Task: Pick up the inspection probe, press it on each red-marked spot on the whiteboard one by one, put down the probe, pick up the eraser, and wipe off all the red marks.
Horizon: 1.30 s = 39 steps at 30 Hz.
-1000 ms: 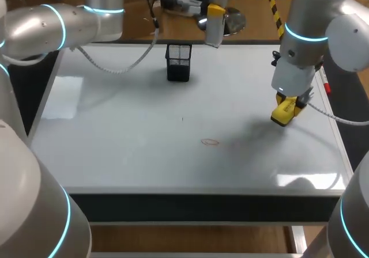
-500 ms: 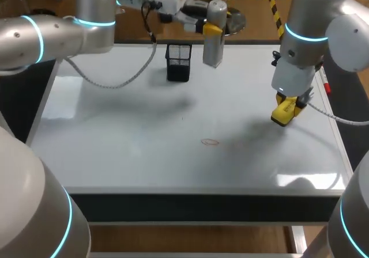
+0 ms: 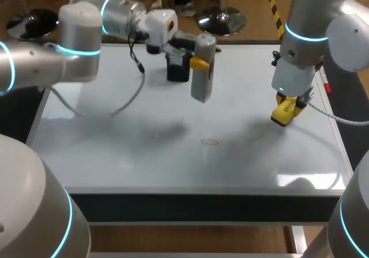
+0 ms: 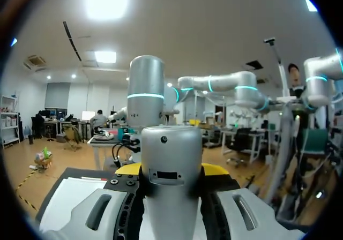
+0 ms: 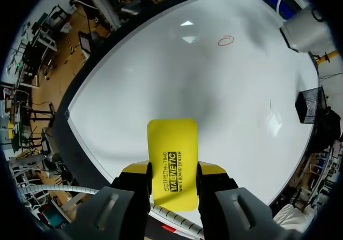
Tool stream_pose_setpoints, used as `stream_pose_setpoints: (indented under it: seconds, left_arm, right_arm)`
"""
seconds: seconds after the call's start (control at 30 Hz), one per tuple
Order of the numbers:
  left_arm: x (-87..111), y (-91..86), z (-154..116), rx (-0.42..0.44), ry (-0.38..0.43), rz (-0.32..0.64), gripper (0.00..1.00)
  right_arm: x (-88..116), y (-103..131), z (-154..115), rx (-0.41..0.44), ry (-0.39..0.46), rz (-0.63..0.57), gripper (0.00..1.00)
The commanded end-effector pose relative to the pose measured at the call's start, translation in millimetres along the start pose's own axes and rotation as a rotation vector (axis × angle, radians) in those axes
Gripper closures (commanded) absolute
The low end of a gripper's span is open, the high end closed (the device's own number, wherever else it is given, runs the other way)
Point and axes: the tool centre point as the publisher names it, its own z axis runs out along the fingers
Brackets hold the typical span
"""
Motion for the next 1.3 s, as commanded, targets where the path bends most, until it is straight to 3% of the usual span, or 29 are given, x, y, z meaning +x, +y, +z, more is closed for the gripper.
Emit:
stream_pose_setpoints:
  seconds: [0.03, 0.67, 1.3]
  left_arm:
    - [18.0, 11.6, 13.9, 0.014, -0.179, -0.015, 1.0]
    - [44.8, 55.4, 41.7, -0.012, -0.063, -0.056, 1.0]
    - [31.1, 90.3, 52.5, 0.016, 0.006, -0.024, 1.0]
  right_arm:
    - [0.3, -0.4, -0.4, 0.003, 0.001, -0.002, 1.0]
    - [0.3, -0.4, -0.4, 0.003, 0.001, -0.002, 1.0]
    - [0.3, -0.4, -0.4, 0.003, 0.001, -0.002, 1.0]
